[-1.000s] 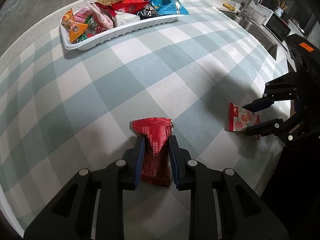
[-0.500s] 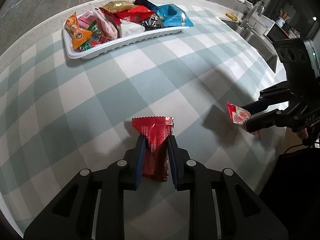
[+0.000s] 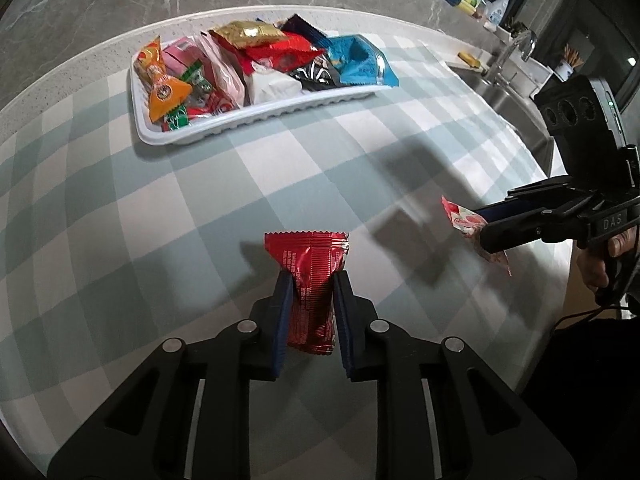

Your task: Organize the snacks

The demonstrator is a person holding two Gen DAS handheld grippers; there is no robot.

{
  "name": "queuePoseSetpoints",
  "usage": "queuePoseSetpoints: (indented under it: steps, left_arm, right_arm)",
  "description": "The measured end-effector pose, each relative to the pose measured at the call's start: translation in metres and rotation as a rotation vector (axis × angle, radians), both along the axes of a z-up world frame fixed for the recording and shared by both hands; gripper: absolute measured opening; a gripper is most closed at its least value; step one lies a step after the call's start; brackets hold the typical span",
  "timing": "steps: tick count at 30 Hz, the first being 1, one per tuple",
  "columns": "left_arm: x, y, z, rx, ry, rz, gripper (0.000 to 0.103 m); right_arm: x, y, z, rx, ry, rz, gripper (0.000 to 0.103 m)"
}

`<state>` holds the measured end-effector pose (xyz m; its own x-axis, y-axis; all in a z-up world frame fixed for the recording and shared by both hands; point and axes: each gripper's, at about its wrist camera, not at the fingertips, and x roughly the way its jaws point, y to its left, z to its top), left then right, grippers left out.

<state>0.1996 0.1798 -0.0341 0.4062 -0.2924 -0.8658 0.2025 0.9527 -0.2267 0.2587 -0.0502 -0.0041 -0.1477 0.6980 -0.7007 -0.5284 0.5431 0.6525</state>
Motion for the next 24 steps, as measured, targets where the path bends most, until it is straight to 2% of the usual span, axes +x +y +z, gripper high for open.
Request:
queuePoseSetpoints:
  steps: [18, 24]
  left_arm:
    - [0.002, 0.000, 0.015, -0.056, -0.061, 0.040, 0.014]
    - [0.008, 0.001, 0.007, -0.018, -0.039, 0.089, 0.015]
  right_arm:
    - [0.016, 0.001, 0.009, 0.031, -0.016, -0.050, 0.036]
    - [0.015, 0.002, 0.008, 0.009, -0.030, -0.054, 0.036]
